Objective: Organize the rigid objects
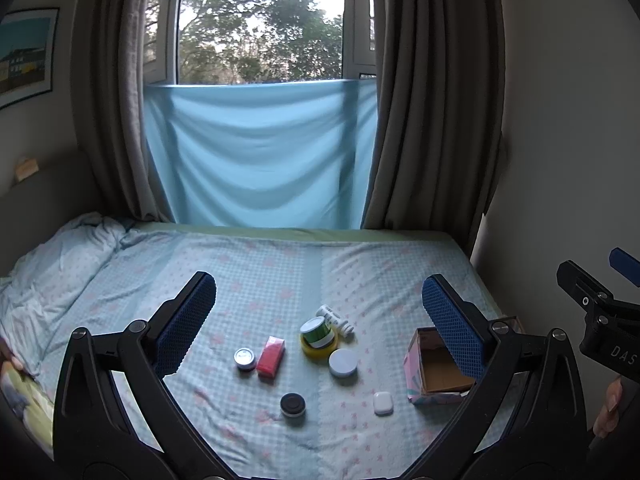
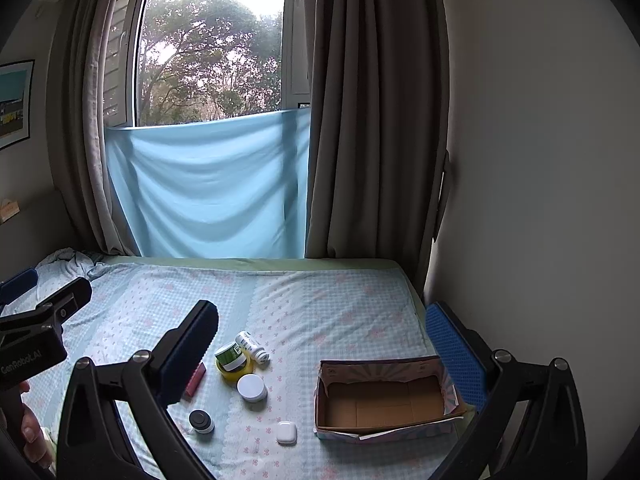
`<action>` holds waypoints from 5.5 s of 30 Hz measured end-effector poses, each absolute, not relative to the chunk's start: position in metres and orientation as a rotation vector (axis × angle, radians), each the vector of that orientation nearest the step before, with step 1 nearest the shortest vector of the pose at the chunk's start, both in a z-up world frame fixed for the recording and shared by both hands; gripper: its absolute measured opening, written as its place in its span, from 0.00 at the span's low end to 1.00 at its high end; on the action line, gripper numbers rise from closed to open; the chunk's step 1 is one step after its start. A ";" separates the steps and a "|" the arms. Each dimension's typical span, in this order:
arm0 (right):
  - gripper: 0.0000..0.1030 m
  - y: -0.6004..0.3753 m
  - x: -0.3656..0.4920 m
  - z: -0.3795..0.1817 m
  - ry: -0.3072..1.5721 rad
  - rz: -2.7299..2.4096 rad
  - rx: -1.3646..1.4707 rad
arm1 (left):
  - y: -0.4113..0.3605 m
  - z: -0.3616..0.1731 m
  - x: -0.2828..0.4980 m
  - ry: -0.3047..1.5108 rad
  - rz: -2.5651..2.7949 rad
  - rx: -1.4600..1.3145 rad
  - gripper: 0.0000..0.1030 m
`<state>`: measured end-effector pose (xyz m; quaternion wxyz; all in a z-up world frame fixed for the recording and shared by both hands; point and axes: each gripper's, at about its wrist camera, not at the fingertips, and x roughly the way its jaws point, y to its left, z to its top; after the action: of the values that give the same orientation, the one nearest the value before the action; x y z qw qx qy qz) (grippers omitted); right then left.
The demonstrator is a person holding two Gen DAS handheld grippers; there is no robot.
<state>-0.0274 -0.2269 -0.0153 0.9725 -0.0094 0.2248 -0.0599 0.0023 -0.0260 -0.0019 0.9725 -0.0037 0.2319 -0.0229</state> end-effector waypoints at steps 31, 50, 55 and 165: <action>1.00 -0.232 -0.033 -0.014 0.447 -0.117 -0.005 | -0.024 -0.003 -0.006 0.483 -0.059 0.006 0.99; 1.00 -0.213 0.025 -0.071 0.606 -0.012 -0.048 | 0.052 -0.070 0.040 0.717 0.062 -0.018 0.99; 1.00 -0.195 0.063 -0.107 0.718 0.018 -0.009 | 0.082 -0.115 0.073 0.813 0.044 -0.037 0.99; 0.67 -0.322 0.075 -0.121 0.877 0.090 0.024 | -0.132 -0.150 0.127 0.920 -0.394 0.048 0.49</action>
<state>0.0747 -0.3223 -0.1213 0.9042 0.0115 0.4246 0.0437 0.1272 -0.1322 -0.1499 0.8772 0.0229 0.4409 -0.1887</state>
